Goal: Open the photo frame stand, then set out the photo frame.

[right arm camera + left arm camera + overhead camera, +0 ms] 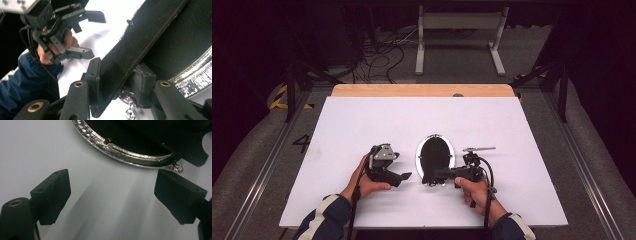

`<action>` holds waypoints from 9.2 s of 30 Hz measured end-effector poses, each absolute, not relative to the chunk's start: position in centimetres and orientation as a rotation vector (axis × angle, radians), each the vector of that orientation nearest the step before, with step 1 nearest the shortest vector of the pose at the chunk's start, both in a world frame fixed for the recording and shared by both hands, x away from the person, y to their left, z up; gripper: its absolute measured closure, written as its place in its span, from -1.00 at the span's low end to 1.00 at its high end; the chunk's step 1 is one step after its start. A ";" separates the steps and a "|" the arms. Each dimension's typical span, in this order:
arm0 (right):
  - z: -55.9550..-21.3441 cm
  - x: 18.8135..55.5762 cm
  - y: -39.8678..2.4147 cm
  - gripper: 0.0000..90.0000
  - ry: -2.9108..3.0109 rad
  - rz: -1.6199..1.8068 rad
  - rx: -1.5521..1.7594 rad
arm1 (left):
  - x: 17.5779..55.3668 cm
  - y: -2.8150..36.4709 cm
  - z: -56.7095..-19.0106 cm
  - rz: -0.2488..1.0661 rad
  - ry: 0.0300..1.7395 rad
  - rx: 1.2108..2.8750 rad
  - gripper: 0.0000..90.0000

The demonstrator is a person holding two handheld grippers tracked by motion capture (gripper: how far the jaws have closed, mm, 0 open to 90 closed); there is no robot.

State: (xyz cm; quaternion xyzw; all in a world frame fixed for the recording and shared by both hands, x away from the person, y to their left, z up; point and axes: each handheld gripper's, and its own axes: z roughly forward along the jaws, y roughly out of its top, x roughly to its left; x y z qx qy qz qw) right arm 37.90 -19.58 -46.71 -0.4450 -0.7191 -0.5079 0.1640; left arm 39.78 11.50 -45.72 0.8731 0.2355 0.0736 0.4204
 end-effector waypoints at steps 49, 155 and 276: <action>-45.7 36.6 -19.3 0.55 -2.371 -1.497 -1.008 | 42.5 9.4 -45.3 -0.131 0.501 1.982 0.14; -45.0 35.4 -17.9 0.72 -2.578 -1.424 -1.048 | 40.6 6.8 -45.2 0.531 0.448 2.180 0.53; -45.4 31.2 -9.5 1.00 -3.062 -1.480 -1.214 | 40.8 7.5 -44.4 0.484 0.377 2.167 0.67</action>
